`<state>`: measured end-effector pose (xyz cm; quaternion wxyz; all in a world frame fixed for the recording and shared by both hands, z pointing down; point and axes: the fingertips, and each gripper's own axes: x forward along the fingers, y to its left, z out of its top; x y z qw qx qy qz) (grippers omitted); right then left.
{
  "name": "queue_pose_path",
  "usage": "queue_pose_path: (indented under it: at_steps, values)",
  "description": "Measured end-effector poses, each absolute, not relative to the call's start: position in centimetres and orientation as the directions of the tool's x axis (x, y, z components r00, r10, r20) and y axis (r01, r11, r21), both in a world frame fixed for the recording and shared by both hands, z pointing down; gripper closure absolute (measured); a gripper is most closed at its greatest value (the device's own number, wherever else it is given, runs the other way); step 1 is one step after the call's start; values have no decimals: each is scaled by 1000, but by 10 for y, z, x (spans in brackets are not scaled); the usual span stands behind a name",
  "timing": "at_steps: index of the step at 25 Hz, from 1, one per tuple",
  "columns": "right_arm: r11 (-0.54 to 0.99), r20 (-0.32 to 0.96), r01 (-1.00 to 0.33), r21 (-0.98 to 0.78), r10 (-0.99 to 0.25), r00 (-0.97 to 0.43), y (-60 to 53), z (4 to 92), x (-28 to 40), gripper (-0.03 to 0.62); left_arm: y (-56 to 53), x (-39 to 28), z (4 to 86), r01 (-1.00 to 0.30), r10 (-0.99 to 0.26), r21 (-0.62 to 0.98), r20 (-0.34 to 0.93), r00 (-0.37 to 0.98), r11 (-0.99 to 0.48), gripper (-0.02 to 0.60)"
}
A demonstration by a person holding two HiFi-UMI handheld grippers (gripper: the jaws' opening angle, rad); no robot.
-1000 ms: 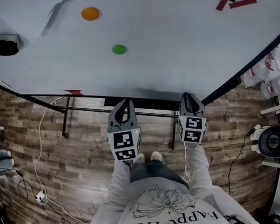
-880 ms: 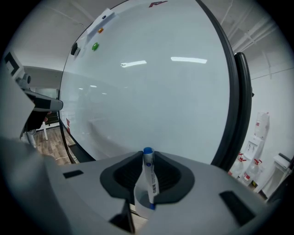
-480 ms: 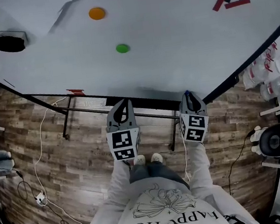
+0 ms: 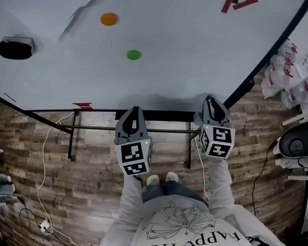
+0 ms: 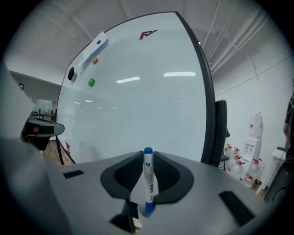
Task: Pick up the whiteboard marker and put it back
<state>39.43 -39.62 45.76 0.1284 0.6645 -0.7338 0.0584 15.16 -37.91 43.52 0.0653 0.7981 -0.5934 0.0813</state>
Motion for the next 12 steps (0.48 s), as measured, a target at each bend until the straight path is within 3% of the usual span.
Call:
queue_pose_path:
  at_steps: [12]
  values:
    - [131, 179, -987, 94, -977, -113, -383, 411, 365, 528, -366, 126, 406, -963, -953, 7, 141, 269, -271, 571]
